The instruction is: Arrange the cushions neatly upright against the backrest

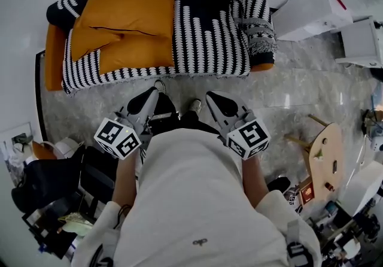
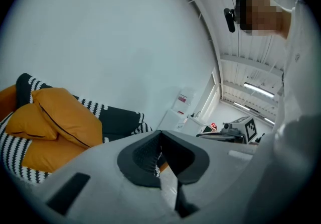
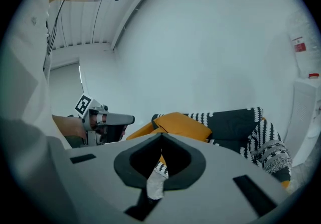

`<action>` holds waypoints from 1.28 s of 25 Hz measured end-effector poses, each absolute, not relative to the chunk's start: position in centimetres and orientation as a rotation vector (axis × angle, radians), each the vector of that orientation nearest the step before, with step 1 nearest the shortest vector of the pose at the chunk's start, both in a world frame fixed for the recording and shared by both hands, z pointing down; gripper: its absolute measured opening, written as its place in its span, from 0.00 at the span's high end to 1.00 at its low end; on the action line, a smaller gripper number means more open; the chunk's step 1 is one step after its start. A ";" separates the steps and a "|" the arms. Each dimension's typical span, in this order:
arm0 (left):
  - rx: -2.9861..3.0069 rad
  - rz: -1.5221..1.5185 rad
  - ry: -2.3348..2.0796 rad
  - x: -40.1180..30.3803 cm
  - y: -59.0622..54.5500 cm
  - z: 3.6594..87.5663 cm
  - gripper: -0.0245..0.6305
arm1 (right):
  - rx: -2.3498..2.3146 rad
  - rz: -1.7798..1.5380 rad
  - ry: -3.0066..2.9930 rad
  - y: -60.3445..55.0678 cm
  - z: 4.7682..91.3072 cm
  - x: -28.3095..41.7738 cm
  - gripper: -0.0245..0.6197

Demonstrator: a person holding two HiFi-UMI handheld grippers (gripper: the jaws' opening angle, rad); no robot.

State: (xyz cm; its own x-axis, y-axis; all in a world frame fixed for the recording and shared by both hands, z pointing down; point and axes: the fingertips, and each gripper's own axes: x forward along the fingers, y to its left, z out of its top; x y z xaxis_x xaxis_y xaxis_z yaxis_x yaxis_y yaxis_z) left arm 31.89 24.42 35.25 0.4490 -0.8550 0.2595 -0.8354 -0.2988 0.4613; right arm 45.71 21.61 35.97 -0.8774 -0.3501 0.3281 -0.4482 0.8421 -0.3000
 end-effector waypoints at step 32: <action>2.318 -0.037 -1.176 30.9 4.9 35.1 0.94 | 0.856 0.574 -2.701 5.3 35.1 43.4 0.95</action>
State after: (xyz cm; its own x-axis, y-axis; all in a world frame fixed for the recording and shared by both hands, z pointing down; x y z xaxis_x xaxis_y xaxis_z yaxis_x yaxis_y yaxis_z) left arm 30.93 4.91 35.10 0.6194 -0.7565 0.2099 -0.7418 -0.4764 0.4720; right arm 43.41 5.30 35.09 -0.7963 -0.4953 0.3472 -0.5937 0.7499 -0.2917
